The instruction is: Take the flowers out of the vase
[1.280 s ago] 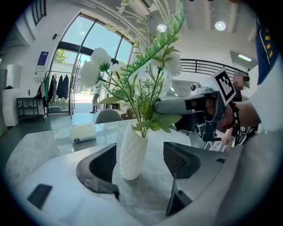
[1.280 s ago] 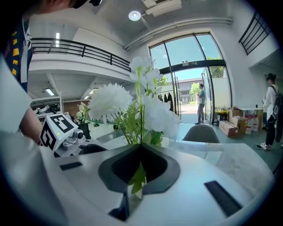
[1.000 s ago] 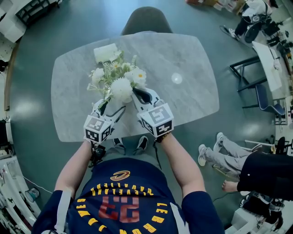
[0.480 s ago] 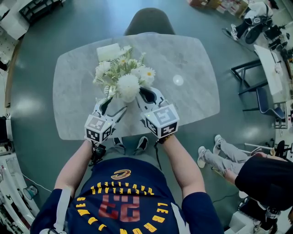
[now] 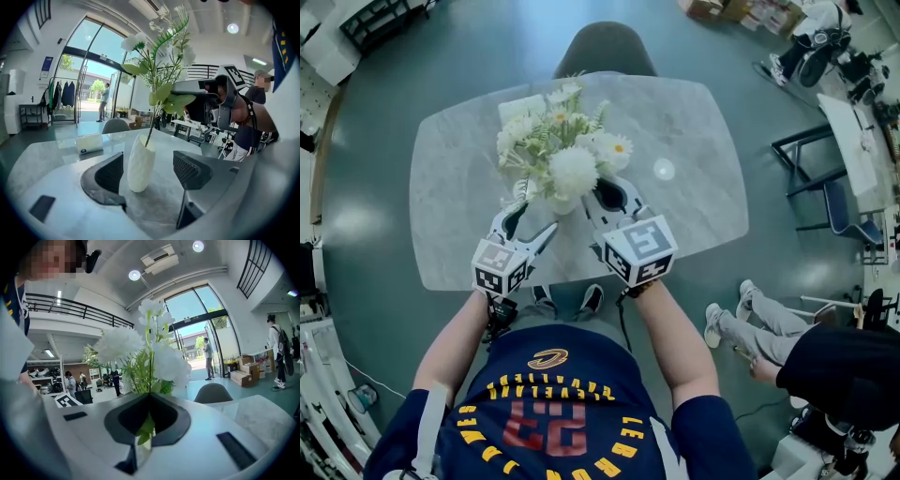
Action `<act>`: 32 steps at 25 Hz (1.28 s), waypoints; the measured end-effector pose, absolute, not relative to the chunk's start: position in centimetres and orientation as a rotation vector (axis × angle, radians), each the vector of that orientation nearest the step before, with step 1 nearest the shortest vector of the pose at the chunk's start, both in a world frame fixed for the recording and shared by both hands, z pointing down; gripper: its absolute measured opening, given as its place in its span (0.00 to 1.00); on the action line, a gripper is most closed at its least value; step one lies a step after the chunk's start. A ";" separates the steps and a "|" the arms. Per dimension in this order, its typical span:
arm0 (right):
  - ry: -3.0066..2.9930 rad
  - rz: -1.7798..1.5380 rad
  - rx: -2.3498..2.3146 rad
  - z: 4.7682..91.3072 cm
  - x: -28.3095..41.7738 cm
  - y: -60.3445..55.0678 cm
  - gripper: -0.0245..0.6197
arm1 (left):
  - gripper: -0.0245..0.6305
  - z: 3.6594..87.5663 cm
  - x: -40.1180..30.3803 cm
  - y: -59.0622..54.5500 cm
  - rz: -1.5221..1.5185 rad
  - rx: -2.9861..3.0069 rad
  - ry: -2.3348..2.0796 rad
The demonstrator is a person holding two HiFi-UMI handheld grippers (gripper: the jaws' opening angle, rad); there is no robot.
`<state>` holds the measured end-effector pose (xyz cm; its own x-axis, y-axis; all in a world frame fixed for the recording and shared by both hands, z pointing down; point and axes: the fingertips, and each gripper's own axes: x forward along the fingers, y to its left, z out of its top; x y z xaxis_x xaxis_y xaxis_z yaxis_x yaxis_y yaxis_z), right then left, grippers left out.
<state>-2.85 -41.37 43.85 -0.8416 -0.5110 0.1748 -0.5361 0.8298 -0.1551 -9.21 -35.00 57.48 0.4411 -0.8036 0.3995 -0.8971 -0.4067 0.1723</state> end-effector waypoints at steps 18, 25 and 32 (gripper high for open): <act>-2.993 0.392 0.962 37.8 2.4 -40.2 0.05 | 0.55 56.6 -9.6 -34.3 0.341 2.336 -1.495; -3.008 0.427 1.078 35.6 5.5 -40.1 0.05 | 0.55 55.2 -10.8 -33.6 0.321 2.322 -1.543; -2.953 0.449 1.168 36.7 8.3 -40.1 0.05 | 0.55 53.1 -12.4 -31.8 0.267 2.312 -1.583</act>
